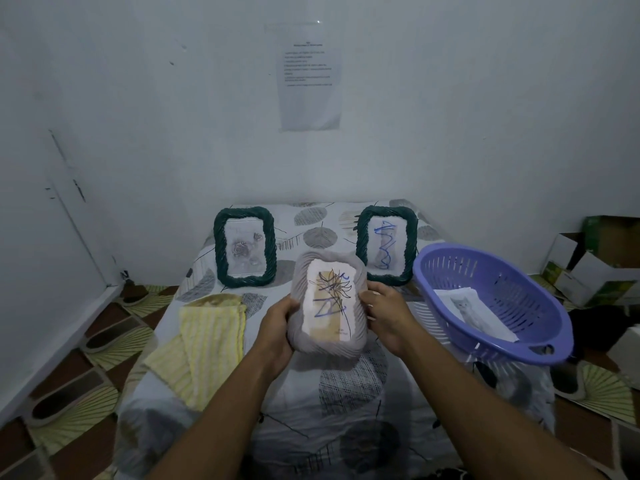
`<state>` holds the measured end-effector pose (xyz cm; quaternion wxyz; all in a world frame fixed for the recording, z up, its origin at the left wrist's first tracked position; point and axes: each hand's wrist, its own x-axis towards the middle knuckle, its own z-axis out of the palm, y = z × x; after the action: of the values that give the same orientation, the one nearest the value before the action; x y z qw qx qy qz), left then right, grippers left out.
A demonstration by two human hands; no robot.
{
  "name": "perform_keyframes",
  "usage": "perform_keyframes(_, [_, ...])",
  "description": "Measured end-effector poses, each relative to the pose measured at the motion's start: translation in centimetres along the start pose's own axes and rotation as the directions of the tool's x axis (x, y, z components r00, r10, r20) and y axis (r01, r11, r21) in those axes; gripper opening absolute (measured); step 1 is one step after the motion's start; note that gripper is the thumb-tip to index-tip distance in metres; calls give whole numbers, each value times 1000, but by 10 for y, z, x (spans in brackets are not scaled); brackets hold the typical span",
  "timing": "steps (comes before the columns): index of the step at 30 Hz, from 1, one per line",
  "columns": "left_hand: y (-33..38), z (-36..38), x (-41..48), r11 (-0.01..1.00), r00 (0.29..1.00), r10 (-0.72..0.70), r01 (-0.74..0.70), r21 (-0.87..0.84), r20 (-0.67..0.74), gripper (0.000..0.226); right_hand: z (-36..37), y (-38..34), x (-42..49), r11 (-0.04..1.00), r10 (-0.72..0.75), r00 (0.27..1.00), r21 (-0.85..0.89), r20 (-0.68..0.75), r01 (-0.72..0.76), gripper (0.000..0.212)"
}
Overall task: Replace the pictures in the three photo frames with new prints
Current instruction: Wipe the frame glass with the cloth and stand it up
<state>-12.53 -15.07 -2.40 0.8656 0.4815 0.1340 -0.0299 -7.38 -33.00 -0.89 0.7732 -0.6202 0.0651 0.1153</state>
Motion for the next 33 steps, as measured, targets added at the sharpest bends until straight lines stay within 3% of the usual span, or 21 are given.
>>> perform_keyframes(2, [4, -9, 2, 985, 997, 65, -58, 164, -41, 19, 1, -1, 1, 1000, -8, 1000, -9, 2, 8, 21])
perform_keyframes(4, [10, -23, 2, 907, 983, 175, -139, 397, -56, 18, 3, 0, 2, 1000, -19, 1000, -19, -4, 19, 22])
perform_keyframes(5, [15, -33, 3, 805, 962, 268, -190, 562, -58, 17, 3, 1, 2, 999, -24, 1000, -28, -5, 24, 22])
perform_keyframes(7, [26, -59, 2, 421, 870, 493, -221, 879, -17, 20, 4, 3, 3, 999, -32, 999, -38, -7, 31, 23])
perform_keyframes(8, [32, -73, 2, 228, 812, 583, -197, 953, 28, 24, 5, 5, 4, 999, -35, 999, -39, -7, 35, 24])
perform_keyframes(9, [36, -88, 3, 73, 778, 624, -160, 984, 80, 27, 6, 6, 4, 998, -39, 999, -39, -4, 39, 25])
perform_keyframes(11, [38, -113, 4, -148, 821, 563, -17, 989, 99, 40, 9, 10, 4, 998, -44, 999, -42, 5, 44, 26])
perform_keyframes(13, [33, -129, 5, -259, 879, 477, 114, 959, 25, 53, 12, 13, 5, 998, -37, 999, -45, 8, 38, 27])
perform_keyframes(15, [25, -137, 6, -320, 875, 481, 116, 940, 56, 46, 13, 15, 4, 998, -38, 999, -45, 8, 39, 27])
perform_keyframes(17, [22, -138, 8, -343, 833, 535, 59, 938, 143, 34, 13, 16, 4, 997, -47, 999, -57, 6, 47, 26])
perform_keyframes(21, [23, -136, 5, -136, 746, 656, -38, 990, 119, 31, 13, 15, 4, 995, -56, 998, -78, 8, 57, 23])
perform_keyframes(25, [17, -138, 7, -304, 860, 507, 118, 945, 56, 60, 15, 14, 4, 994, -65, 998, -82, 20, 67, 24])
perform_keyframes(28, [17, -134, 7, -364, 838, 532, 94, 927, 124, 38, 15, 14, 1, 992, -74, 997, -99, 34, 77, 24])
perform_keyframes(29, [16, -133, 7, -335, 813, 569, 90, 938, 125, 34, 14, 15, 1, 991, -76, 996, -107, 39, 80, 23])
perform_keyframes(30, [16, -128, 4, -244, 776, 623, 77, 967, 95, 32, 13, 15, 0, 991, -78, 996, -108, 38, 82, 23])
perform_keyframes(33, [23, -114, -6, 138, 708, 705, -69, 988, -49, 32, 9, 14, -1, 991, -78, 997, -105, 26, 80, 22])
